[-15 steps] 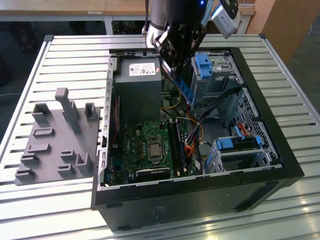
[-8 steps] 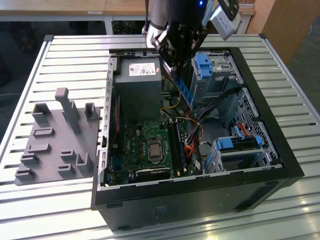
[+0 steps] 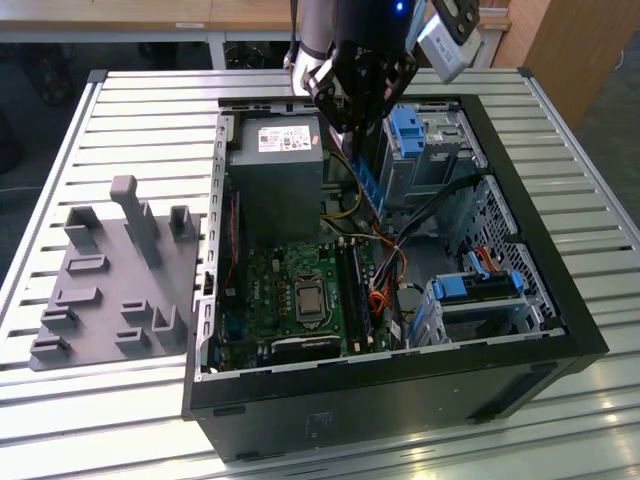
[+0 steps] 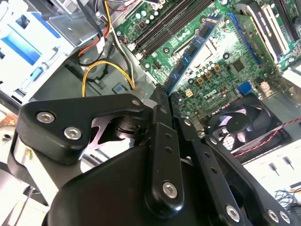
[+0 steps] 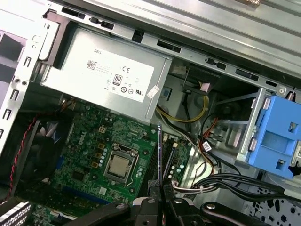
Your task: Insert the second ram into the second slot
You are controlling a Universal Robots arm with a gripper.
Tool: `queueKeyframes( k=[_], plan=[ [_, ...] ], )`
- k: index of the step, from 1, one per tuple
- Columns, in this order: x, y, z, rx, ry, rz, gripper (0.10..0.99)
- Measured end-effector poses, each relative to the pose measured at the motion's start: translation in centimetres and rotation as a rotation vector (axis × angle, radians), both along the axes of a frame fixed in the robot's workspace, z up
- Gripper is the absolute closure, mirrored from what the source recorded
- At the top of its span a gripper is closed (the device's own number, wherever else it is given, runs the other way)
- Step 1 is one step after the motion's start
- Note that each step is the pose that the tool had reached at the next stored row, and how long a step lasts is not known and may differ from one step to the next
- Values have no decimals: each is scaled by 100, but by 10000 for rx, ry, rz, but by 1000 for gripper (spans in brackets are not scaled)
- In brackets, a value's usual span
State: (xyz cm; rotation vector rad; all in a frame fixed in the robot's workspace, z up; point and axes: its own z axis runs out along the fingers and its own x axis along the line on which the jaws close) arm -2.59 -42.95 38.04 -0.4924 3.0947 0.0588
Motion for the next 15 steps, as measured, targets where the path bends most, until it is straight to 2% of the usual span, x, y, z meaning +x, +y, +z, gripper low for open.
queueKeyframes(
  k=[15],
  plan=[
    [0, 0, -3, -1, 0, -1316, 949]
  ],
)
